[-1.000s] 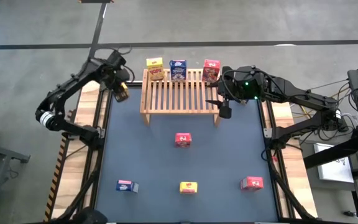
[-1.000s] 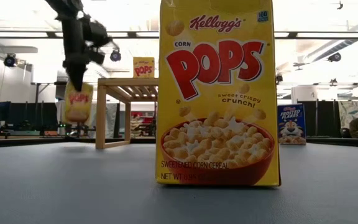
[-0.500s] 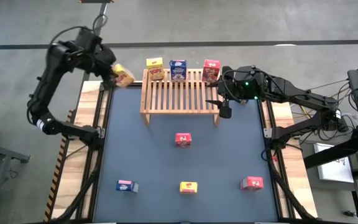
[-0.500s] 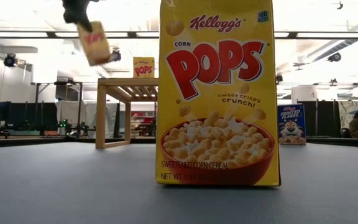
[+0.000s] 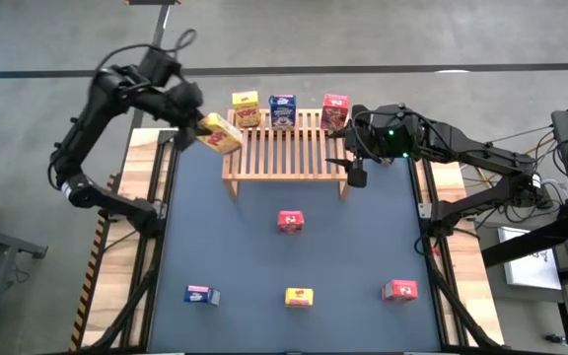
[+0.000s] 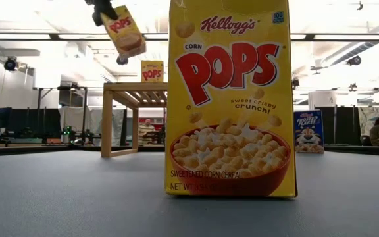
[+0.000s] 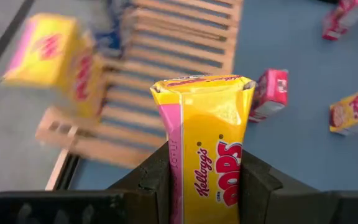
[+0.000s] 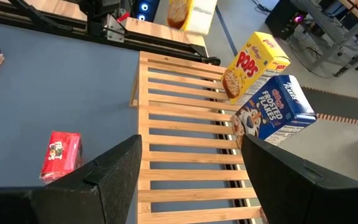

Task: Stack cereal on shelf
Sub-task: Put the top yellow cereal box on the shelf aligned with the other yellow cereal box

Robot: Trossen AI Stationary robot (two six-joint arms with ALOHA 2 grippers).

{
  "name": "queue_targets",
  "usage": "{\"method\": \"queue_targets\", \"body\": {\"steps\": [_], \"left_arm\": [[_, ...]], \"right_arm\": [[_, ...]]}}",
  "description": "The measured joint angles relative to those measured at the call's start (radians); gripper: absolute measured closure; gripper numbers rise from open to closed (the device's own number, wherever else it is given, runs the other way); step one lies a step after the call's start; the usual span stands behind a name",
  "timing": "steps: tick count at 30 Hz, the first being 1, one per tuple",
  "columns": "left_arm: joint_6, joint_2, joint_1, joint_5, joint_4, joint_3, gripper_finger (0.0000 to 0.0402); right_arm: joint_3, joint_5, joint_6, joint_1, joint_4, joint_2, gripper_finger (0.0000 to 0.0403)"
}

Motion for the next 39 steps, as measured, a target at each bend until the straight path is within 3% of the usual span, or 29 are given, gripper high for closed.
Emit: {"method": "queue_targets", "body": {"steps": [5, 9, 13, 18, 24, 30, 39], "left_arm": [[0.043, 0.057, -0.087, -0.034, 0.098, -0.016, 0.0296], [0.068, 0.126, -0.111, -0.149, 0.076, 0.006, 0.0295], [0.069, 0.207, -0.112, -0.161, 0.032, 0.047, 0.0282], [0.087, 0.313, -0.114, -0.226, -0.007, 0.153, 0.0263], [0.099, 0.441, -0.119, -0.316, -0.125, 0.365, 0.0253], [0.123, 0.501, -0.139, -0.303, -0.128, 0.464, 0.0253], [0.122, 0.526, -0.152, -0.300, -0.129, 0.460, 0.0253]], "right_arm": [[0.000, 0.000, 0.004, 0.000, 0.000, 0.000, 0.0138], [0.000, 0.000, 0.026, 0.000, -0.001, 0.000, 0.0138], [0.000, 0.000, 0.026, 0.000, -0.005, 0.000, 0.0138], [0.000, 0.000, 0.027, 0.000, -0.004, 0.000, 0.0138], [0.000, 0.000, 0.027, 0.000, -0.005, 0.002, 0.0138], [0.000, 0.000, 0.032, 0.000, -0.007, 0.002, 0.0138], [0.000, 0.000, 0.034, 0.000, -0.010, 0.002, 0.0138]]}}
